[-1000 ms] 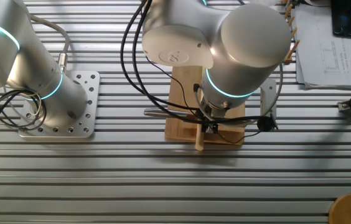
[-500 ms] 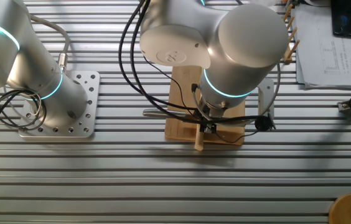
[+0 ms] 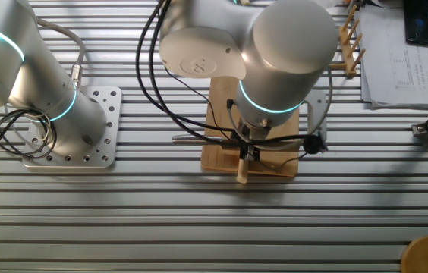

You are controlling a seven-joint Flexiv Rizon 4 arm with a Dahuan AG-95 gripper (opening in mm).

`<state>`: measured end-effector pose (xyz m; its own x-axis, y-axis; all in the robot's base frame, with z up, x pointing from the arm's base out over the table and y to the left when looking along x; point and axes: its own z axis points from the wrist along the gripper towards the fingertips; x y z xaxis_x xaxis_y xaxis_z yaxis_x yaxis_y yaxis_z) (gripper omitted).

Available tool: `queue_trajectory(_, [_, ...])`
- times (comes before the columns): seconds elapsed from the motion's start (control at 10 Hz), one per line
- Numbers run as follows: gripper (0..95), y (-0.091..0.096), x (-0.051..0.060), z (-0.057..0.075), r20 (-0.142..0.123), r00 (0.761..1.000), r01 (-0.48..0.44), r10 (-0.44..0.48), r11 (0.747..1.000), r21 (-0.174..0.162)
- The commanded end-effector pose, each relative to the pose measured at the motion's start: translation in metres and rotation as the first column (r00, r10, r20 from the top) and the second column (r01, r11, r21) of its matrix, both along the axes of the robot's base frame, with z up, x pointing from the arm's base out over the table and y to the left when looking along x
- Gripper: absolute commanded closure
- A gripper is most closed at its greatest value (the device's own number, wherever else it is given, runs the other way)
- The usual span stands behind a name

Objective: Chop the scallions

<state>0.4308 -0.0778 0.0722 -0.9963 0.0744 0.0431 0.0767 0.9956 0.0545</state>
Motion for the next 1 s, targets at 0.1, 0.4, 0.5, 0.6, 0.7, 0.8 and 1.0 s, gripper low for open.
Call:
queue_trajectory(0.1, [95.0, 0.002, -0.002, -0.049, 0.013, 1.000, -0.002, 0.002, 1.000, -0.014])
queue_trajectory(0.4, [95.0, 0.001, -0.002, -0.049, 0.012, 1.000, -0.006, 0.006, 1.000, -0.013])
queue_trajectory(0.5, [95.0, 0.001, -0.001, -0.055, 0.018, 1.000, -0.006, 0.006, 1.000, -0.014])
queue_trajectory(0.6, [95.0, 0.001, -0.001, -0.058, 0.022, 1.000, -0.004, 0.005, 1.000, -0.014])
queue_trajectory(0.7, [95.0, 0.001, 0.000, -0.060, 0.022, 1.000, -0.004, 0.005, 1.000, -0.014])
queue_trajectory(0.8, [95.0, 0.001, 0.000, -0.060, 0.022, 1.000, -0.004, 0.005, 1.000, -0.014])
queue_trajectory(1.0, [95.0, -0.001, 0.005, -0.055, 0.008, 1.000, -0.009, 0.009, 1.000, -0.013])
